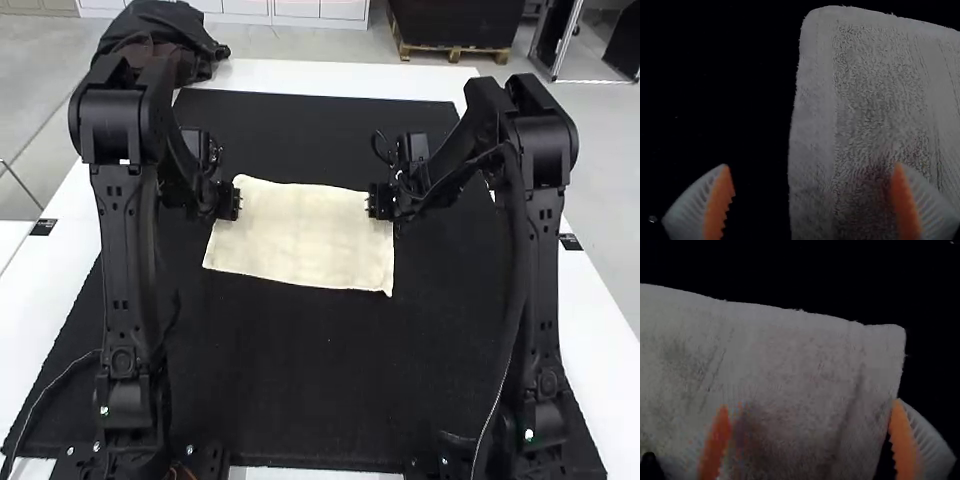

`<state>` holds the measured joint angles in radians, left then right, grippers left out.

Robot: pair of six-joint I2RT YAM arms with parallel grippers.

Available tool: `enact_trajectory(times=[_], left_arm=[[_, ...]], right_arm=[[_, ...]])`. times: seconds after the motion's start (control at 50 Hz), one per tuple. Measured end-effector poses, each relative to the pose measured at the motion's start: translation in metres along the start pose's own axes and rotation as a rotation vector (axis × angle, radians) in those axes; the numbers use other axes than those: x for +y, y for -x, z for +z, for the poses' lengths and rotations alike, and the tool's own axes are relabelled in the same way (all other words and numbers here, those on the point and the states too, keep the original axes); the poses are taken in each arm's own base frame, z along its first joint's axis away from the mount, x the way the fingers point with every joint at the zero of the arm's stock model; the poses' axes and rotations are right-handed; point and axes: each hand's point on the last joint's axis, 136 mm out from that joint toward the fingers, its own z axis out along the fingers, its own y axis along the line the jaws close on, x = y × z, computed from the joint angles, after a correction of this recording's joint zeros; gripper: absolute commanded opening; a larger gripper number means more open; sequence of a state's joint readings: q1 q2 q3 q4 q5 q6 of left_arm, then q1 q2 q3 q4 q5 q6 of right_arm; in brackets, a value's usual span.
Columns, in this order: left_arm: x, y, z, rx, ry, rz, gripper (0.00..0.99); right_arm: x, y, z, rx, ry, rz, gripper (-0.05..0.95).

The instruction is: Fold the towel.

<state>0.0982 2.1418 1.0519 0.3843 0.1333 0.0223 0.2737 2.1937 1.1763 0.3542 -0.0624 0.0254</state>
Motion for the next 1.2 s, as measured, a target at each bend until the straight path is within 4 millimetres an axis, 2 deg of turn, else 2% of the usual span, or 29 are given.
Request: enact_trajectory(times=[0.02,0.08,0.16,0.46,0.82,0.9,1.1,1.2], left_arm=[[0.003,0.001,0.0,-0.004,0.008,-0.001,0.008],[0.003,0.002,0.004,-0.024,-0.006,0.001,0.023],[-0.007,0.004,0.006,-0.035,-0.045,0.016,0.023],[-0.006,0.005,0.006,-0.048,-0.067,0.013,0.023],[-0.001,0.007,-0.002,-0.058,-0.1,-0.002,0.023],[-0.001,0.01,-0.007,-0.062,-0.103,-0.004,0.023],[0.0,0.02,-0.022,-0.092,-0.11,-0.003,0.023],[0.001,0.026,-0.026,-0.106,-0.115,-0.003,0.023]], right_arm=[[-0.004,0.0,0.001,-0.003,-0.016,-0.001,-0.02],[-0.008,0.001,0.002,-0.013,-0.027,0.004,-0.02],[-0.006,0.001,0.003,-0.016,-0.016,0.002,-0.02],[-0.006,0.001,0.003,-0.016,-0.005,0.036,-0.02],[-0.009,-0.002,-0.014,-0.004,0.028,0.077,-0.02],[-0.006,0.002,-0.022,-0.013,0.04,0.082,-0.02],[0.001,0.028,-0.046,-0.075,0.065,0.08,-0.02],[0.002,0.035,-0.051,-0.092,0.071,0.078,-0.02]])
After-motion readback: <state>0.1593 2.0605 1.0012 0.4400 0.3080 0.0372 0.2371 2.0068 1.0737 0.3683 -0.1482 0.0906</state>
